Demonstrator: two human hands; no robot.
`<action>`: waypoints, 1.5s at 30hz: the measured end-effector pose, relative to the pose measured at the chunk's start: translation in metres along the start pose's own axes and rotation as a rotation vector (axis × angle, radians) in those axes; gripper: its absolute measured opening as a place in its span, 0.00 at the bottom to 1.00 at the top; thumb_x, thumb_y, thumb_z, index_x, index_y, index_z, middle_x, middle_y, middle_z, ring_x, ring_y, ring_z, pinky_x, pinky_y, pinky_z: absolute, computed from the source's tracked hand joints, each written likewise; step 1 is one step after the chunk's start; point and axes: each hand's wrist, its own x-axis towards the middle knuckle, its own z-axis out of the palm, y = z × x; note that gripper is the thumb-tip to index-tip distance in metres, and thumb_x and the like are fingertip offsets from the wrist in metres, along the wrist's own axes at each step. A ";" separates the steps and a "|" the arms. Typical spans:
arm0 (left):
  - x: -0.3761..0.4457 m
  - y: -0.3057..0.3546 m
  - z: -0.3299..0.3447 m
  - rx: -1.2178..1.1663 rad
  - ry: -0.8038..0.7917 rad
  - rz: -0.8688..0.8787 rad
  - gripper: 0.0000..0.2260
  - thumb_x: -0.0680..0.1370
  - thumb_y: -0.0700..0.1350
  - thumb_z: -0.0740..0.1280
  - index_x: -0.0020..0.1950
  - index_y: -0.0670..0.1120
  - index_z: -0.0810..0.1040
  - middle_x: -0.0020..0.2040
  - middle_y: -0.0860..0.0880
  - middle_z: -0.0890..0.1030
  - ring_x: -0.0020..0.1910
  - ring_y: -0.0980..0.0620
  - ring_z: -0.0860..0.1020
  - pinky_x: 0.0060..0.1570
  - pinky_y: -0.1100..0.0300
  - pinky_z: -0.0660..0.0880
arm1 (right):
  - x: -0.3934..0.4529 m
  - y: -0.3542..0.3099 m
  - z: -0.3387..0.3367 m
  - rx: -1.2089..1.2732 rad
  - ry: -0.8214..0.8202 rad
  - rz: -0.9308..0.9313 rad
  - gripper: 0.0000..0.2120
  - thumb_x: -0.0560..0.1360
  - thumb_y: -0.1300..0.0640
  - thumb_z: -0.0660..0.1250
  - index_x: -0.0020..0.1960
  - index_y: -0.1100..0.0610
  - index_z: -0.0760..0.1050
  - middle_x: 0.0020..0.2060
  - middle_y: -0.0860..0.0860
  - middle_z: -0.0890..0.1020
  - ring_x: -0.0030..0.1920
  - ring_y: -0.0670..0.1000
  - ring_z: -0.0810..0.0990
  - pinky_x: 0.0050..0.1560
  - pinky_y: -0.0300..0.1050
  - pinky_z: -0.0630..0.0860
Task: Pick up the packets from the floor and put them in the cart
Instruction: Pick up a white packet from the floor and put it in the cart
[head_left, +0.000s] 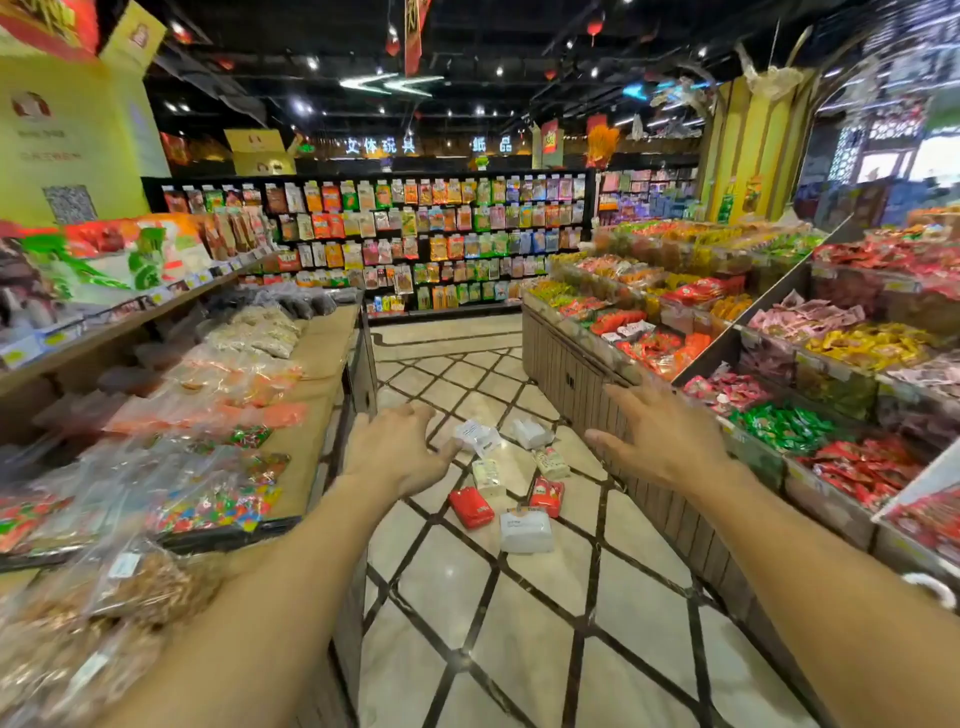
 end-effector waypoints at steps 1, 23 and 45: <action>0.012 0.001 0.010 0.012 -0.011 0.003 0.31 0.79 0.68 0.55 0.74 0.50 0.72 0.69 0.45 0.78 0.68 0.43 0.73 0.66 0.44 0.66 | 0.012 0.004 0.011 -0.014 -0.015 -0.002 0.39 0.77 0.26 0.52 0.82 0.45 0.56 0.77 0.50 0.69 0.76 0.56 0.67 0.64 0.58 0.74; 0.376 -0.001 0.304 -0.161 -0.198 -0.035 0.26 0.81 0.61 0.60 0.74 0.48 0.73 0.66 0.43 0.80 0.63 0.41 0.78 0.60 0.47 0.73 | 0.376 0.076 0.315 0.127 -0.305 0.028 0.32 0.82 0.36 0.58 0.82 0.48 0.58 0.76 0.53 0.70 0.72 0.59 0.72 0.62 0.58 0.77; 0.706 0.007 0.696 -0.552 -0.238 -0.189 0.18 0.77 0.53 0.72 0.65 0.48 0.81 0.61 0.50 0.84 0.57 0.50 0.80 0.52 0.61 0.70 | 0.654 0.127 0.715 0.613 -0.315 0.279 0.30 0.79 0.35 0.63 0.75 0.51 0.71 0.68 0.52 0.79 0.66 0.50 0.75 0.60 0.45 0.72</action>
